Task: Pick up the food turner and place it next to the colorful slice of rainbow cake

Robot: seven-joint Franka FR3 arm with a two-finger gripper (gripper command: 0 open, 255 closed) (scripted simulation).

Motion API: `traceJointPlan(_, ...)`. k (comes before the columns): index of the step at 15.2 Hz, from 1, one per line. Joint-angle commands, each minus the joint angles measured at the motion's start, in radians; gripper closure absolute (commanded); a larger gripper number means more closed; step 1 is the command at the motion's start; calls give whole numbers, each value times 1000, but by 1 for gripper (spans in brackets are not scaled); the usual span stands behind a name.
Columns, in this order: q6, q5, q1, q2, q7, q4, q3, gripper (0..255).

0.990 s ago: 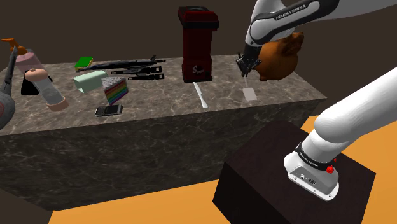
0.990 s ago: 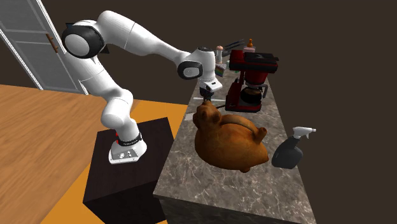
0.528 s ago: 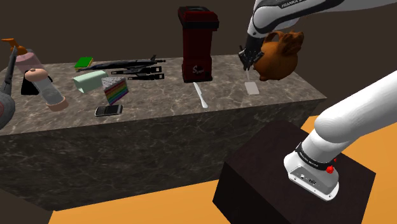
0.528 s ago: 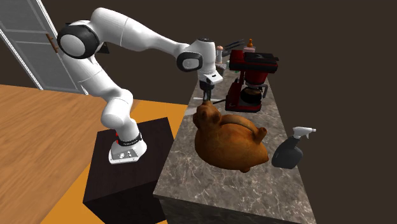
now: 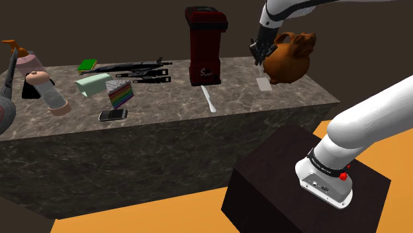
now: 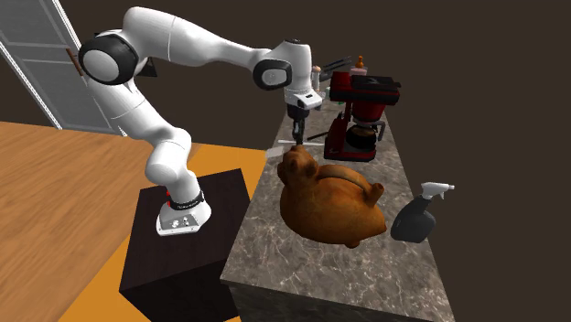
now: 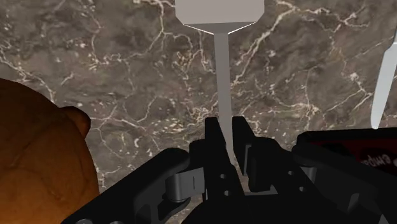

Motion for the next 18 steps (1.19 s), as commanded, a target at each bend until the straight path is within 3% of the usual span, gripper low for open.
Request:
traceJointPlan(1,-30,0,-1,-7,-2,22,-1,255)
traceJointPlan(3,-51,0,-1,-11,-3,40,-2,255)
traceJointPlan(11,-54,18,69,92,194,144,133,255)
traceJointPlan(18,-70,-6,127,231,370,294,239,255)
